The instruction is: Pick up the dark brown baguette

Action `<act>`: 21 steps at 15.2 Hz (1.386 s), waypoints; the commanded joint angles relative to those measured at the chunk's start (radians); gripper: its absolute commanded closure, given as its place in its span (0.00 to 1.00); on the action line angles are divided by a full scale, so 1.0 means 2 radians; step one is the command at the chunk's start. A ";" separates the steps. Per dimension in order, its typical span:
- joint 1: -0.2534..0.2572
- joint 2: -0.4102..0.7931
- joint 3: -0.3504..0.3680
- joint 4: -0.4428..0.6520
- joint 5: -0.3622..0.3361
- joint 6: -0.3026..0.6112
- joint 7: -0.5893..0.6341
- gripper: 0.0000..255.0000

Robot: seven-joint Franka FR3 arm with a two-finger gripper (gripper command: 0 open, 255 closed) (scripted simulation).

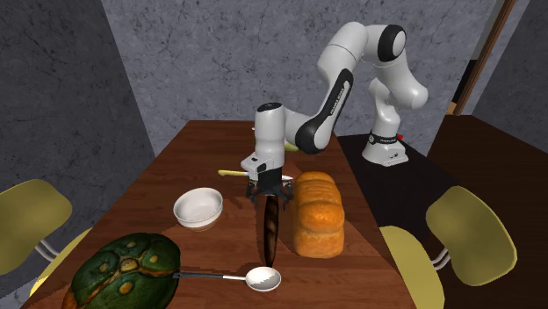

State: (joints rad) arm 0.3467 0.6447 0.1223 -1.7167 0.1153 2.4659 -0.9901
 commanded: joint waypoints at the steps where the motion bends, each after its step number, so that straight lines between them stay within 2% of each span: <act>1: 0.001 0.010 0.002 0.000 0.000 0.006 -0.003 0.00; 7: 0.002 0.033 0.001 0.004 0.000 0.025 -0.006 0.00; 8: 0.002 0.034 0.001 0.005 0.000 0.025 -0.006 1.00; 17: 0.002 0.033 0.001 0.004 0.000 0.025 -0.006 1.00; 21: 0.001 0.013 0.002 0.001 0.000 0.009 -0.003 1.00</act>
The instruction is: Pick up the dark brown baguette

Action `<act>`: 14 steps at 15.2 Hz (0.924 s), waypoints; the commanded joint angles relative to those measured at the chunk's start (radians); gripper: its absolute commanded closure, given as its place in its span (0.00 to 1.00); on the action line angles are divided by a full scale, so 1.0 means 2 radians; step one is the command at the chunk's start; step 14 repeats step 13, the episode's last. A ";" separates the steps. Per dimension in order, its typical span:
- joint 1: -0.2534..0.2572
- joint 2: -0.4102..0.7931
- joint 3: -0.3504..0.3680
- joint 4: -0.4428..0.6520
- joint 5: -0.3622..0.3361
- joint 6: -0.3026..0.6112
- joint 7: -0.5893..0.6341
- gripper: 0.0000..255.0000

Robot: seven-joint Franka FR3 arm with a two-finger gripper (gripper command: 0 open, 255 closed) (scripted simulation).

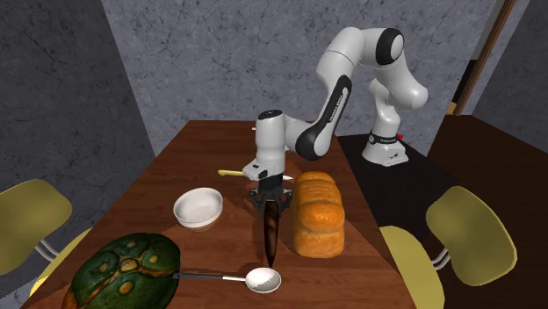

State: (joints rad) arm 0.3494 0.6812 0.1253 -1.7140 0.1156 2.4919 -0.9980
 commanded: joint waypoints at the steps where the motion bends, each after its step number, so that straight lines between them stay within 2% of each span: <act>1: 0.000 -0.010 0.000 -0.001 0.000 -0.009 0.001 1.00; 11: -0.002 -0.054 0.001 0.000 0.000 -0.054 0.007 1.00; 14: -0.002 -0.055 0.001 0.000 0.000 -0.055 0.008 1.00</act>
